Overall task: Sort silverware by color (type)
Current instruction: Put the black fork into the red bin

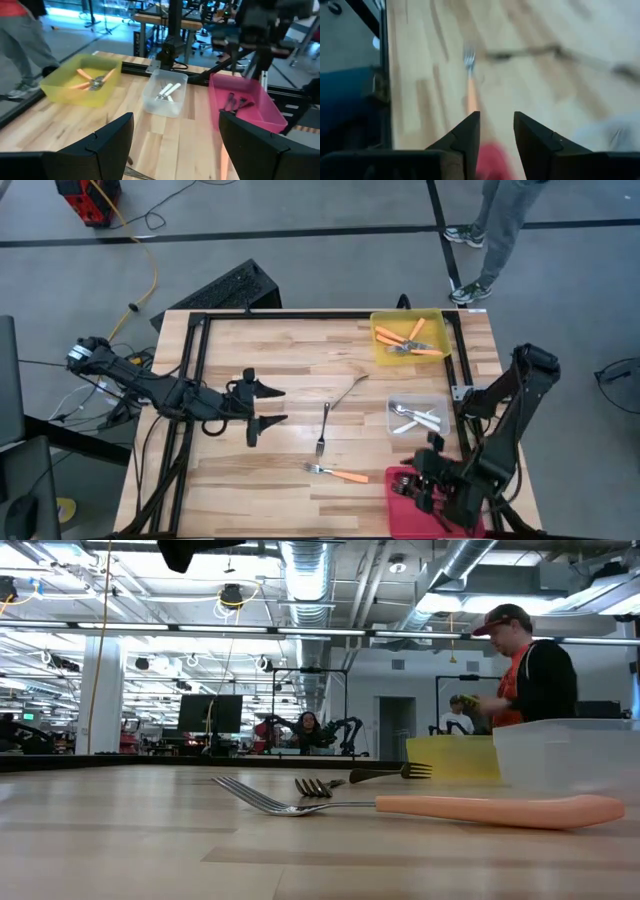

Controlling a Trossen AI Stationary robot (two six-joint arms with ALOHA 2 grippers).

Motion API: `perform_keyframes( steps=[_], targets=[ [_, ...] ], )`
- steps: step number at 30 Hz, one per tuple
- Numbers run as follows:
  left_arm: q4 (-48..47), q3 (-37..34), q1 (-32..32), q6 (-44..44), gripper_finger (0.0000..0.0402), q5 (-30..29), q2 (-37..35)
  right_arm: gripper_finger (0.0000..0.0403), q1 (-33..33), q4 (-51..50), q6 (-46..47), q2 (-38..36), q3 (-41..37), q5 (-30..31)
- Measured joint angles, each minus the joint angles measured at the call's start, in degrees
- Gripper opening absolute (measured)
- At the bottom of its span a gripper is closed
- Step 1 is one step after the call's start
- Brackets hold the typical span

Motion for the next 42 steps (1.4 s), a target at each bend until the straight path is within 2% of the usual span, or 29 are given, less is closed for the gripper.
perform_keyframes(
  steps=[4,7,10,15,22,28,31,37,42],
  targets=[
    [0.16,0.02,2.84,-0.22,0.0275,2.67,0.77,0.0143,-4.09,2.55,-13.60,-4.43,0.00,4.41],
    [0.40,0.03,5.02,-0.21,0.0275,3.49,2.45,0.0143,-7.32,4.80,-23.61,-6.91,0.00,4.43],
    [0.81,0.06,7.31,0.24,0.0275,6.73,5.37,0.0143,-9.70,6.54,-31.76,-8.79,0.00,4.33],
    [6.86,0.04,10.58,3.72,0.0275,9.82,10.45,0.0143,-12.20,7.30,-40.97,-11.99,0.00,4.05],
    [13.71,0.04,14.75,4.29,0.0275,20.02,14.16,0.0143,-15.85,10.53,-52.97,-15.96,-0.64,3.93],
    [13.33,0.04,15.56,4.43,0.0275,20.70,14.07,0.0143,-21.14,20.61,-62.20,-22.15,-7.91,3.37],
    [13.47,0.04,15.52,5.11,0.0275,20.76,14.01,0.0143,-24.99,30.30,-66.79,-25.85,-13.06,-1.84],
    [13.51,0.04,15.52,5.96,0.0275,20.79,14.01,0.0143,-33.72,53.60,-75.70,-30.45,-23.71,-18.01],
    [13.53,0.04,15.52,6.28,0.0275,20.81,13.99,0.0143,-41.52,65.50,-77.38,-30.14,-29.82,-21.71]
  ],
)
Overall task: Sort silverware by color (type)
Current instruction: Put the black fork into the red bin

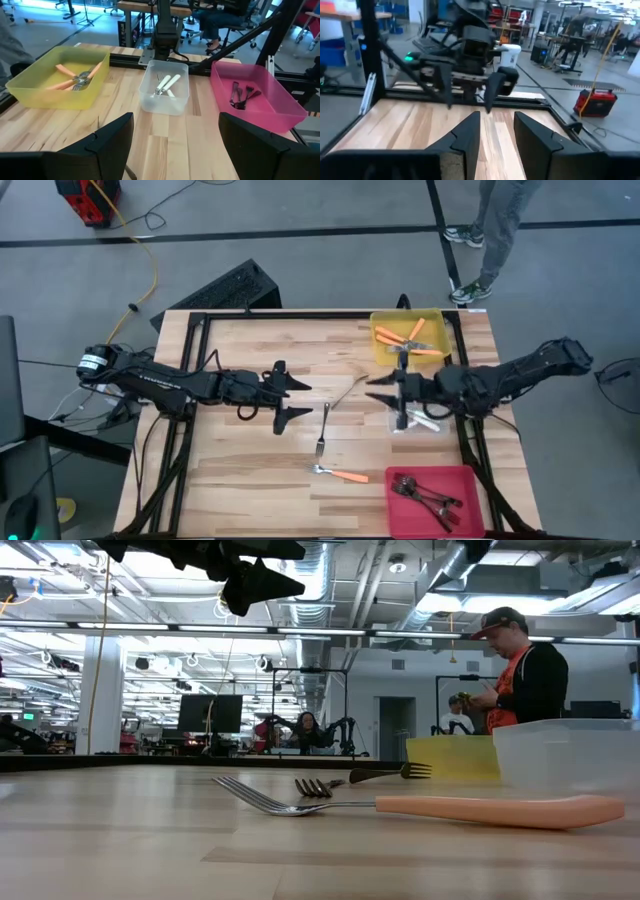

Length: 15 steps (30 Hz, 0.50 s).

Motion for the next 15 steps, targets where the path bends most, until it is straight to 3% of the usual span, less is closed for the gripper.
perform_keyframes(
  steps=[9,15],
  targets=[
    [-1.00,0.00,-0.02,0.00,0.0275,-0.04,0.00,0.0143,-10.26,7.75,3.89,7.57,-1.67,-9.94],
    [-2.08,-0.02,-0.25,-0.38,0.0275,-0.05,-0.02,0.0143,-12.55,8.58,3.91,14.68,-1.65,-10.83]
  ],
)
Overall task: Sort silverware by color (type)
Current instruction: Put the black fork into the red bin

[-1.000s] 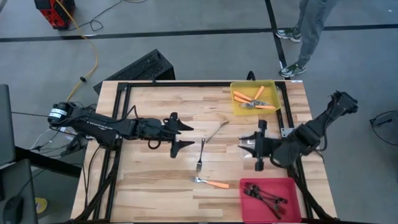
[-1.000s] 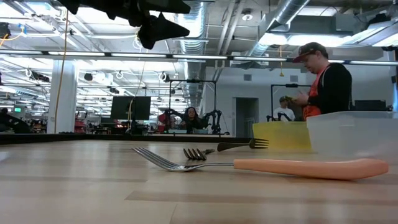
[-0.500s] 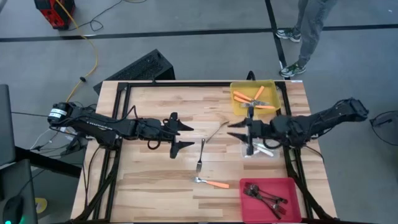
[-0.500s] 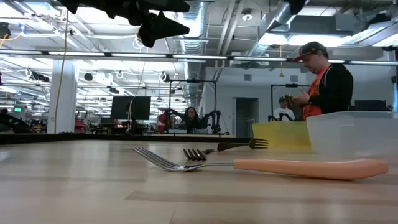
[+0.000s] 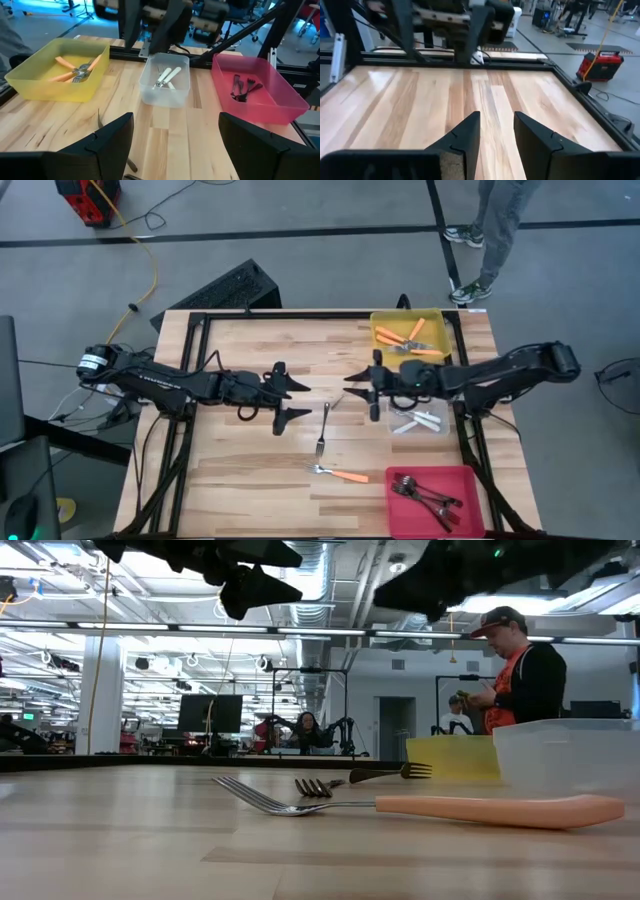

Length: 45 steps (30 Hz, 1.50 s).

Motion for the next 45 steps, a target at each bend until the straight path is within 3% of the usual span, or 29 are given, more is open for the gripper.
perform_keyframes(
  steps=[10,16,26,38,42,45],
  targets=[
    [-2.13,0.00,-0.69,-0.46,0.0275,1.29,-0.37,0.0143,-0.40,8.58,0.04,9.47,0.00,-0.14],
    [-5.67,-0.09,-1.04,-0.27,0.0275,1.18,-3.34,0.0143,-0.37,9.27,0.18,9.28,0.00,-4.22],
    [-11.83,-0.07,-1.06,3.27,0.0275,-1.33,-9.09,0.0146,-0.42,11.33,0.00,5.30,0.01,-4.26],
    [-15.47,-0.55,-1.95,1.95,0.0275,-2.09,-9.07,0.0217,-0.31,9.46,0.00,4.75,0.09,-2.08],
    [-15.34,-0.55,-3.07,1.87,0.0275,-2.50,-9.07,0.0229,2.13,8.21,0.63,4.71,0.11,-1.98],
    [-15.34,-0.55,-3.83,1.78,0.0275,-3.46,-9.07,0.0230,5.15,4.38,1.27,4.73,0.11,1.31]
  ],
)
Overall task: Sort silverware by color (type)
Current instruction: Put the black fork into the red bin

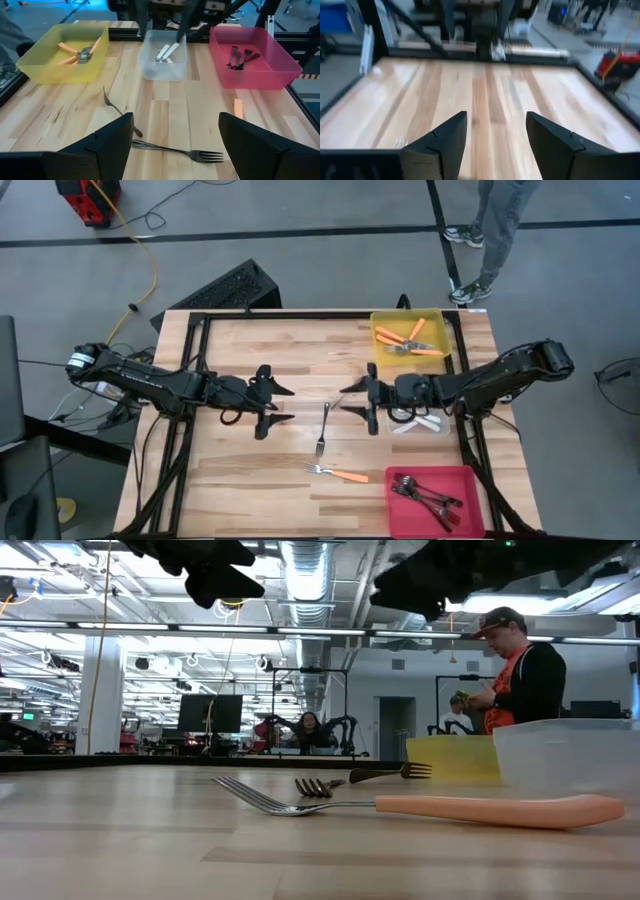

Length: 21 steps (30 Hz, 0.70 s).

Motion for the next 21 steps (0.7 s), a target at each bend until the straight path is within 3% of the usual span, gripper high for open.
perform_keyframes(
  steps=[8,17,21],
  targets=[
    [0.01,0.00,-0.37,0.01,0.0275,-0.67,0.00,0.0230,4.09,-9.01,1.41,0.02,0.24,8.15],
    [0.00,0.00,-0.36,0.11,0.0275,-0.67,0.02,0.0230,0.52,-30.55,-6.69,0.02,10.05,7.89],
    [0.00,0.00,-0.35,1.31,0.0275,-0.67,0.00,0.0230,-3.24,-34.85,-11.24,0.00,12.11,2.17]
  ],
)
